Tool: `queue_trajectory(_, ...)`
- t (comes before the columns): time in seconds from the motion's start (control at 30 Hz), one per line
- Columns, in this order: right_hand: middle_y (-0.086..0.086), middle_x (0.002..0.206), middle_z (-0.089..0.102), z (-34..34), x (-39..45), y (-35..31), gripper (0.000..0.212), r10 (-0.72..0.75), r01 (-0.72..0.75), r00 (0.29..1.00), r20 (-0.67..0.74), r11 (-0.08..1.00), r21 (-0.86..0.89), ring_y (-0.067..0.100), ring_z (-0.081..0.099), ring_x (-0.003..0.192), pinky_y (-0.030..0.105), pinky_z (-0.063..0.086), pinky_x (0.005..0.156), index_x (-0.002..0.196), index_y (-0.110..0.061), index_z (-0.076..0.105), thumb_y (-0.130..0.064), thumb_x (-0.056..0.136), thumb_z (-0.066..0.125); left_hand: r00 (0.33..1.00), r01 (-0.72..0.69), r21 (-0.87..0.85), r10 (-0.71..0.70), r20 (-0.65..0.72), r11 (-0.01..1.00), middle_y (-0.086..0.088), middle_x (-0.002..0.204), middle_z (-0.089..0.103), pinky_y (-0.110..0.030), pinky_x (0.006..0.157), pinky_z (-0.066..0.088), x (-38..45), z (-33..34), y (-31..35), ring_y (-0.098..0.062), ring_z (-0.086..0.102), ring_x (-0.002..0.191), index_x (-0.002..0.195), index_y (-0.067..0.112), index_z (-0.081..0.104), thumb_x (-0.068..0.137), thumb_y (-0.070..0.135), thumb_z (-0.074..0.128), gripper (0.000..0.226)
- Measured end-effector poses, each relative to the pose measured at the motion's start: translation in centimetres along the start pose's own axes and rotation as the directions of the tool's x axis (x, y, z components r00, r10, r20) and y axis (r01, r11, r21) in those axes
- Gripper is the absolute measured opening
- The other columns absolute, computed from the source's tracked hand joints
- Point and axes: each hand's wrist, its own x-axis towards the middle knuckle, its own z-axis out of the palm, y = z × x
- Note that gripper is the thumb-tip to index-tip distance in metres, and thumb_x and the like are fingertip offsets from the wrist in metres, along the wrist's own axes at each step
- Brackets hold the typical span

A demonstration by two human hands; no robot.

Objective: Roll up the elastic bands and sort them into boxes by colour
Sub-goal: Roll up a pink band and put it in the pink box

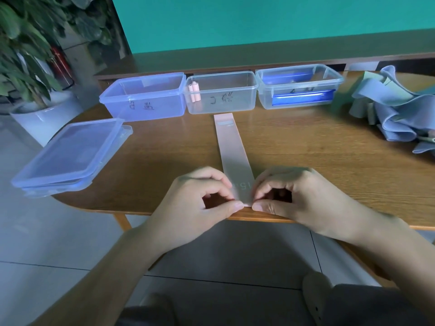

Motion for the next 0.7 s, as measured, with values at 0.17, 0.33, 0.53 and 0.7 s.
queue_trajectory(0.17,-0.018,0.122,0.056,0.1,0.1,-0.5,0.011,0.107,-0.107,0.994,-0.006,0.994,0.018,-0.003,0.058,0.101,0.007,0.039,0.082,0.085,-0.029,0.075,-0.039,0.087,0.072,1.0,0.02,-0.001,-0.02,-0.016,1.0,0.02,0.105,0.063,-0.014,0.077,0.049,0.1,0.0,0.0,-0.006,0.061,0.104,0.085,0.025,0.078,0.087,0.041,0.072,0.017)
queue_trajectory(0.33,-0.022,0.124,0.055,-0.2,0.7,-0.7,0.015,0.246,-0.246,0.969,-0.008,0.968,0.048,-0.003,0.058,0.088,0.008,0.039,0.073,0.078,-0.025,0.075,-0.037,0.086,0.077,0.999,0.053,0.032,-0.053,-0.004,0.998,0.017,0.112,0.057,-0.01,0.078,0.045,0.3,0.2,0.0,-0.003,0.057,0.107,0.08,0.026,0.075,0.088,0.037,0.073,0.014)
queue_trajectory(0.53,-0.027,0.117,0.055,-0.3,1.3,-0.4,0.017,0.3,-0.299,0.954,-0.007,0.953,0.044,-0.006,0.056,0.091,0.009,0.038,0.07,0.073,-0.027,0.071,-0.039,0.081,0.081,0.994,0.103,0.022,-0.104,0.028,0.994,0.019,0.115,0.051,-0.006,0.077,0.039,0.8,0.1,0.2,0.005,0.05,0.107,0.084,0.031,0.067,0.086,0.037,0.071,0.007)
queue_trajectory(0.7,-0.016,0.118,0.059,-0.2,0.9,-0.6,0.011,0.146,-0.149,0.989,0.032,0.977,0.152,0.008,0.06,0.098,0.012,0.041,0.082,0.089,-0.03,0.076,-0.02,0.086,0.079,0.993,0.065,-0.018,-0.063,0.102,0.998,0.018,0.102,0.055,-0.012,0.08,0.042,0.9,0.1,0.2,-0.007,0.054,0.105,0.091,0.036,0.073,0.092,0.026,0.069,0.01)
